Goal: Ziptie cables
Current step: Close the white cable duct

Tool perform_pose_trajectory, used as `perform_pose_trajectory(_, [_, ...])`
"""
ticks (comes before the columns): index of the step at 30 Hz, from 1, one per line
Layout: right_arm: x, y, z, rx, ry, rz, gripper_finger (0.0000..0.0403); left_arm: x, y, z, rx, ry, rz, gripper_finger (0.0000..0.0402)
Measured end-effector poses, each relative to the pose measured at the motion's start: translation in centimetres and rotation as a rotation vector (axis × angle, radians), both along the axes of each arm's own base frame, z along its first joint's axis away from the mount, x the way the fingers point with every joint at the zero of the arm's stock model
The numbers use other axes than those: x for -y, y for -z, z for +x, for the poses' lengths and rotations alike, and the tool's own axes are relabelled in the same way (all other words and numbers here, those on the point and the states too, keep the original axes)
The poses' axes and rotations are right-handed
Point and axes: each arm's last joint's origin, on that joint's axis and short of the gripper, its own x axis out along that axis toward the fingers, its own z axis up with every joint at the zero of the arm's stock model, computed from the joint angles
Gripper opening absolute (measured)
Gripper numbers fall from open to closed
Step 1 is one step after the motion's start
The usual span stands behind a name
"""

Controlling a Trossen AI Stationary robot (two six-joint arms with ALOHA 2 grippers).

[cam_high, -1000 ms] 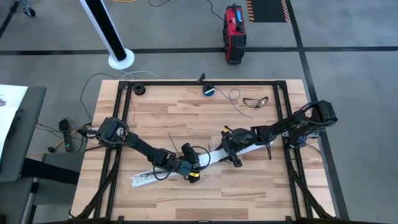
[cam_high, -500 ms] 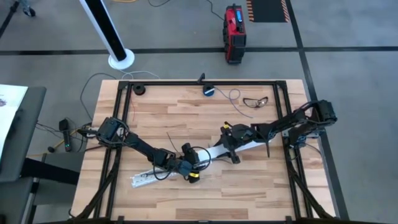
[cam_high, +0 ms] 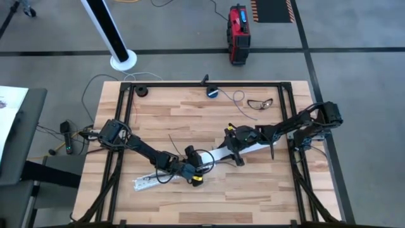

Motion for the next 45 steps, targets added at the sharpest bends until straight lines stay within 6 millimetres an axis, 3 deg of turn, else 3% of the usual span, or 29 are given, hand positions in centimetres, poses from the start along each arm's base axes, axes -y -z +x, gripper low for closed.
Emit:
perform_pose_trajectory(25, [0.1,0.2,-0.1,-0.030,0.000,0.024,0.0222,0.0,0.0,0.0,0.006,-0.014,0.000,0.0231])
perform_pose_trajectory(35, [-1.3,0.2,-0.2,-0.030,-0.052,0.020,0.0222,-0.5,0.0,0.2,0.003,-0.016,0.013,0.0231])
perform_pose_trajectory(45, [-1.2,1.9,0.5,-0.020,-0.052,0.048,0.0222,-0.5,0.0,0.1,0.001,-0.018,0.011,0.0231])
